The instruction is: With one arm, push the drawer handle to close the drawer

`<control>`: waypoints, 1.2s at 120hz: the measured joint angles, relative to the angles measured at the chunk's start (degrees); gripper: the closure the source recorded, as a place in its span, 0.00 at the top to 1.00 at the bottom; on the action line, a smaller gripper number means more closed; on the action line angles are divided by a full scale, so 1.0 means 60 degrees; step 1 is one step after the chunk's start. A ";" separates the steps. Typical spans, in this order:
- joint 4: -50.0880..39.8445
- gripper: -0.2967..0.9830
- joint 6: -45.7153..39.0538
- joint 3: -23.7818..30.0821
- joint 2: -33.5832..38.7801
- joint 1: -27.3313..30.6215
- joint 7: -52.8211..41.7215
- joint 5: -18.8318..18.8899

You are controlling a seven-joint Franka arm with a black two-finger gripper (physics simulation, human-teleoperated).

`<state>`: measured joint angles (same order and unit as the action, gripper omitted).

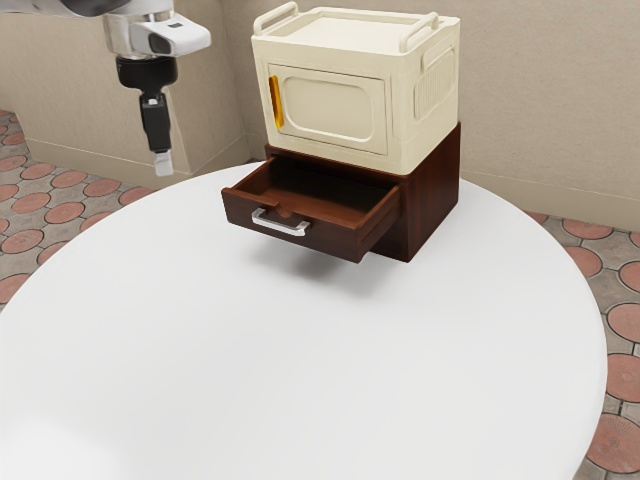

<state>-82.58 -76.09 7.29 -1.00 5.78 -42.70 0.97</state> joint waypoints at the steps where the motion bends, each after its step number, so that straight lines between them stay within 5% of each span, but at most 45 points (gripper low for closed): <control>1: -0.0001 0.77 0.0000 0.0000 0.0002 0.0002 0.0000 0.0000; 49: 0.0062 0.77 0.0005 0.0069 0.0014 0.0134 0.0038 0.0047; 57: 0.0975 0.77 0.0135 0.0097 0.0325 0.0194 0.0098 0.0018; 71: 0.1614 0.77 0.0324 0.1304 0.0872 0.0927 0.0604 -0.0205; 84: 0.0683 0.76 0.0429 0.2409 0.1114 -0.0205 0.1663 -0.0379; 114: -0.2958 0.34 -0.0146 0.2591 0.1309 0.0884 0.4701 -0.0892; 144: -0.3512 0.20 -0.1969 0.2511 -0.0264 0.0974 0.7168 -0.1312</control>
<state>-103.66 -87.91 22.36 -2.58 11.62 0.31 -6.91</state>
